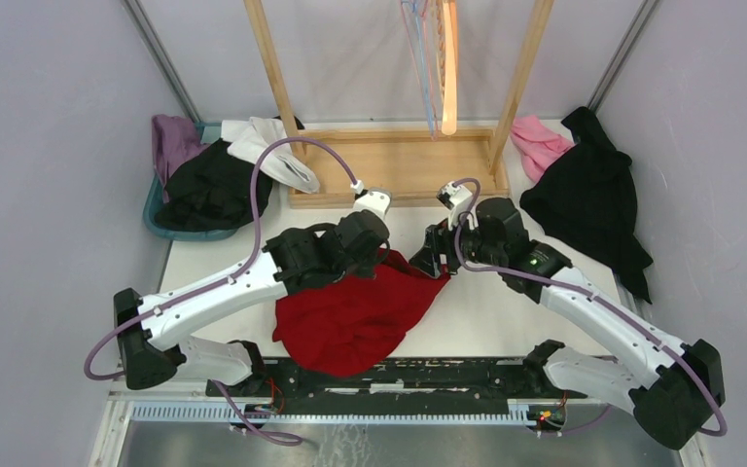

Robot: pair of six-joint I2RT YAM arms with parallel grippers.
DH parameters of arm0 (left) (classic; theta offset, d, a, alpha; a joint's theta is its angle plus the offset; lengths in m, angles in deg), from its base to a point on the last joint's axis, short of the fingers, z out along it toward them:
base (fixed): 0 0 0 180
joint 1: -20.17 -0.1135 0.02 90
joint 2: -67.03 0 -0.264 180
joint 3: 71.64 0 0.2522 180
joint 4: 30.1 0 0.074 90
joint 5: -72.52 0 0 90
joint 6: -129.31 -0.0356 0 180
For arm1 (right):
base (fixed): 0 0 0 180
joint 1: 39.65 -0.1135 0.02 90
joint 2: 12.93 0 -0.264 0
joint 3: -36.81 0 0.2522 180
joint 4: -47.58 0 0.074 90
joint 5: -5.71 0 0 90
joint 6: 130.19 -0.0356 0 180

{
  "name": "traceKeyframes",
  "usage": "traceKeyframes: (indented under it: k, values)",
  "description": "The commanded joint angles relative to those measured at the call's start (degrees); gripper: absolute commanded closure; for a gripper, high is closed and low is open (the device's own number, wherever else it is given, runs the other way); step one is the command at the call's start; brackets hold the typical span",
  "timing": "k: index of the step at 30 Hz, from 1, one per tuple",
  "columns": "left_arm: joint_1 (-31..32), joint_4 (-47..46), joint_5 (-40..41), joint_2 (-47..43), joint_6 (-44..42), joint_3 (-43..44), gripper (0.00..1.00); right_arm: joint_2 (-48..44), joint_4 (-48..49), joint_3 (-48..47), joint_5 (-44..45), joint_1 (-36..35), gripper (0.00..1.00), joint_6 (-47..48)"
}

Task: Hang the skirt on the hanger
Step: Flatten out the skirt at the center of the board.

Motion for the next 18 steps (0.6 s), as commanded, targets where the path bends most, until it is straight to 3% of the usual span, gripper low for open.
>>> traceKeyframes:
  k: [1, 18]
  values:
    - [1.09, 0.08, 0.97, -2.24, 3.57, 0.3, 0.86, 3.03, 3.5, -1.31, -1.61, -1.79, 0.32, 1.5]
    - [1.68, 2.15, 2.46, -5.08, 3.8, 1.83, 0.86, 16.65, 9.61, -1.18, 4.97, -9.69, 0.38, 2.33]
